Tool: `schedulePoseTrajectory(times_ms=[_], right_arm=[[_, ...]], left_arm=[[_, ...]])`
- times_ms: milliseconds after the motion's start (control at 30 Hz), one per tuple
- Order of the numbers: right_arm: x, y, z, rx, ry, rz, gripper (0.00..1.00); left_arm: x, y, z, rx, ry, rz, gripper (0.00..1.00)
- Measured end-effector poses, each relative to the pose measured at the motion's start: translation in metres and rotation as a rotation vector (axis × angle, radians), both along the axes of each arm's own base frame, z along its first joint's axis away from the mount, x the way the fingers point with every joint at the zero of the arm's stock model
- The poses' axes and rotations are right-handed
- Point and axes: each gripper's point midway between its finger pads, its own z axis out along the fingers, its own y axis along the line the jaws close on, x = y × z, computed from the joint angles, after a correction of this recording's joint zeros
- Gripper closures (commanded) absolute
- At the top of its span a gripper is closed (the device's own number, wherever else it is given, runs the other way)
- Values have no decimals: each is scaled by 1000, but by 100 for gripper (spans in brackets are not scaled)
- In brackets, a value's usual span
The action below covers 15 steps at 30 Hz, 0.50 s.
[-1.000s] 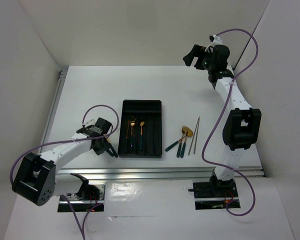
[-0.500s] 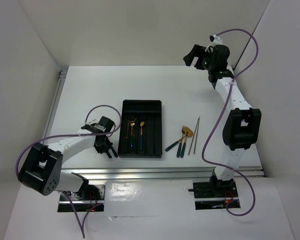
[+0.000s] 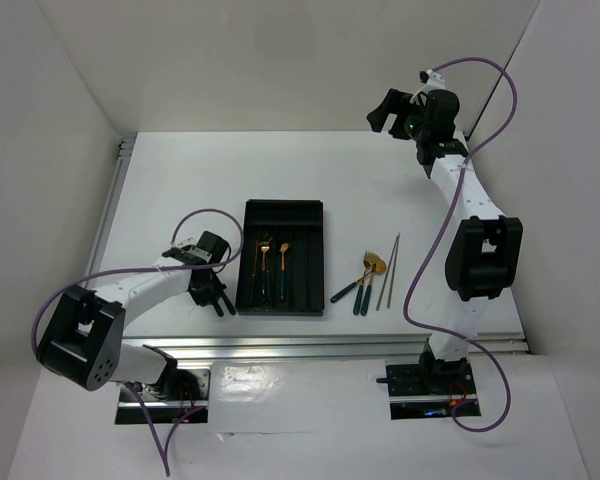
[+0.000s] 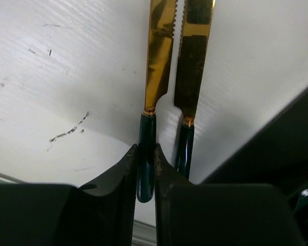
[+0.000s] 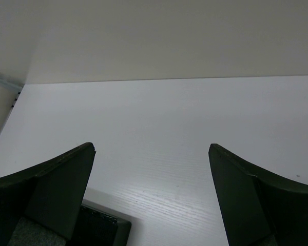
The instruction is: Sort the eating utensils into containers
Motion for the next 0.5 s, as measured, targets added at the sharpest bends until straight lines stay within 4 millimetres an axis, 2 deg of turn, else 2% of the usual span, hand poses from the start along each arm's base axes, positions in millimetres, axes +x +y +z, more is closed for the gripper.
schedulePoseTrajectory(times_ms=[67, 367, 500], right_arm=[[0, 0, 0, 0, 0, 0, 0], [0, -1, 0, -1, 1, -3, 0], [0, -1, 0, -1, 1, -4, 0]], left_arm=[[-2, 0, 4, -4, -3, -16, 100], [4, -11, 59, -76, -165, -185, 100], [11, -24, 78, -107, -205, -277, 100]])
